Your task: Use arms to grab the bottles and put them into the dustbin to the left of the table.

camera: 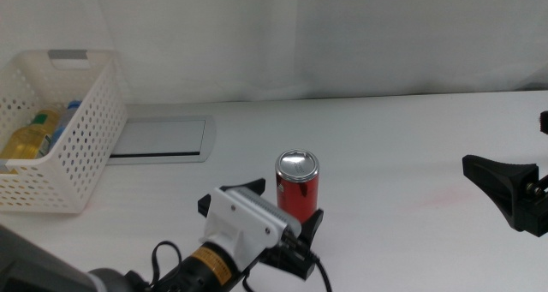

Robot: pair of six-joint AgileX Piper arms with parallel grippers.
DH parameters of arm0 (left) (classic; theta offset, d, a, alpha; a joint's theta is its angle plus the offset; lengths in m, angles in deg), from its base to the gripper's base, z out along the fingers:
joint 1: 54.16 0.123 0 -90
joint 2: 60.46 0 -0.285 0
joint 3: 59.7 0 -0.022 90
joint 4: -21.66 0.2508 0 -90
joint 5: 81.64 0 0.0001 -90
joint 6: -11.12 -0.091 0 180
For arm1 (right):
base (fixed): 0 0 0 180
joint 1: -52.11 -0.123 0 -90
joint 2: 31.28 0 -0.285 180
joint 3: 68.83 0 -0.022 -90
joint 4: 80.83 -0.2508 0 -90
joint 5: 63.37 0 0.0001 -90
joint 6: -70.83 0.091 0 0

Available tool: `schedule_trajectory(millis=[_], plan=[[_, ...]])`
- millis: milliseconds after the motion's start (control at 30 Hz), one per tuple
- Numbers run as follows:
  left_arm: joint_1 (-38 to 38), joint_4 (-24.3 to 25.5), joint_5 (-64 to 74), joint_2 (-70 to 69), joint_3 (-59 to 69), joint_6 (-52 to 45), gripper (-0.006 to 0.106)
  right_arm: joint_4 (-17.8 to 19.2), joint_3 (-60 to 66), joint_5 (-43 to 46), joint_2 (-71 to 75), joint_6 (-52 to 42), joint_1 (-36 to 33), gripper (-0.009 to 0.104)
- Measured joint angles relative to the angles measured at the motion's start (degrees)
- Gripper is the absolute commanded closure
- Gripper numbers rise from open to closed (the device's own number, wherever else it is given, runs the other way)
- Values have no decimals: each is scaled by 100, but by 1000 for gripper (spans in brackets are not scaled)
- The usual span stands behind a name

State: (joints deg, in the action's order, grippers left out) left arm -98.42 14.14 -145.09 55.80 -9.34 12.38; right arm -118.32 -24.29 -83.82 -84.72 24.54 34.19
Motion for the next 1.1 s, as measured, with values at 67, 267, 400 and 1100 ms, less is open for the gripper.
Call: schedule_trajectory(millis=[67, 267, 400, 1100], plan=[[0, -96, 31, 68, -149, 0, 14, 2, 0, -27, 0, 0, 0, -4], [0, -144, 477, 345, -668, 15, 14, 2, 0, -116, 0, 4, 0, -4], [0, -179, 588, 532, -981, 20, 14, 2, 0, -144, 0, 4, 0, -4], [-11, -1031, 1369, 511, -1486, -378, 103, 2, 0, -166, 0, 4, 0, -4]])
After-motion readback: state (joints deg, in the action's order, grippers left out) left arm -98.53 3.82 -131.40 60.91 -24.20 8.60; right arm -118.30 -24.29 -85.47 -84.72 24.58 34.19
